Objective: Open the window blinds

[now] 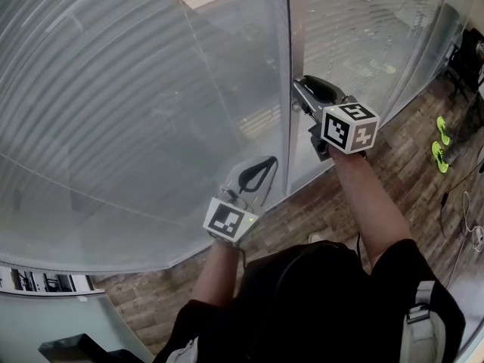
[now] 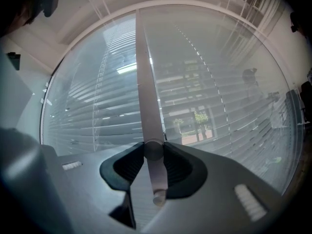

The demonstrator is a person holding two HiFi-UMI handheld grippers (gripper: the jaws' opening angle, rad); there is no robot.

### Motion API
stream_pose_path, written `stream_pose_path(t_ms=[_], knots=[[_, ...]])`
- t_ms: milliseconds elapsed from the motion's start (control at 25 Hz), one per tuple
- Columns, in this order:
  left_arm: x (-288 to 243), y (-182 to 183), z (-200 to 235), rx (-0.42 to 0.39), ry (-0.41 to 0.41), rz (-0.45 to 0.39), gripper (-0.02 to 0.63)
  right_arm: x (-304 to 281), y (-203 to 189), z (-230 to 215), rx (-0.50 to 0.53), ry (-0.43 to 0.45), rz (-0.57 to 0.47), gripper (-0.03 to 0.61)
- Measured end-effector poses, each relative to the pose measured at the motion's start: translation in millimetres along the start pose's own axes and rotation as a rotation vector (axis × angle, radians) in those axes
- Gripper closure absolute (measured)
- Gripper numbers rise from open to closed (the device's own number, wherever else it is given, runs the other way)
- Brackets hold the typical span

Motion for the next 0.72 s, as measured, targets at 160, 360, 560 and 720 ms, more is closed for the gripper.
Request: stream_pose_path(t_ms=[160,360,560,720], knots=[[-1.8,-2.3,0.9,-0.001,-0.003,0.009,0.609,-2.6,0.4,-2.7,0.027,0.005,-0.001,0.449],[0.0,-4.6,-0.7,0.003,-0.002,0.01,0.609,-0.7,-1.1,-1.0,0.044,0.016,0.001,0.445],[0.6,-5.1,0.3,-0.001,-0.002,0.014,0.609,1.2,-2.1,-0.5,0.113,0.028,0.008,0.398],[1.7,-5.5,1.0,0.009,0.002,0.015,0.609,4.0,-2.0,-1.8,0.126,0.039,0.012,0.363]])
Point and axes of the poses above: the fingertips, and each gripper's own axes: x backward along the fingers, z to its left, y out of its top, the point moved 2 cm from there along x, backward along the fingers, and after that the axes turned 3 degrees about -y, right-handed, at the moved point
